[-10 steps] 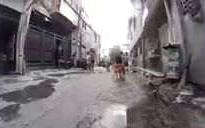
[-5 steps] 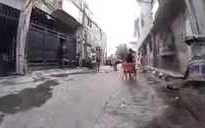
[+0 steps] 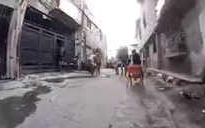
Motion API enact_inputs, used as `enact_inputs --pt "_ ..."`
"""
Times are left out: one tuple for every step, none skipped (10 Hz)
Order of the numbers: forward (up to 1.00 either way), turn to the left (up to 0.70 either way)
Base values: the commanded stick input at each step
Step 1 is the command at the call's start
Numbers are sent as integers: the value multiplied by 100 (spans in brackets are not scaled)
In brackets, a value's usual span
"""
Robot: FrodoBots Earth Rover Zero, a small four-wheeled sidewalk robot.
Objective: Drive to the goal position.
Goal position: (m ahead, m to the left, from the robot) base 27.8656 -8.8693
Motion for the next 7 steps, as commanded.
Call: enact_inputs --pt "100 0" --pt "100 0" --pt "100 0" --pt "100 -13" --pt "100 -16" --pt "100 0" --pt "100 0"
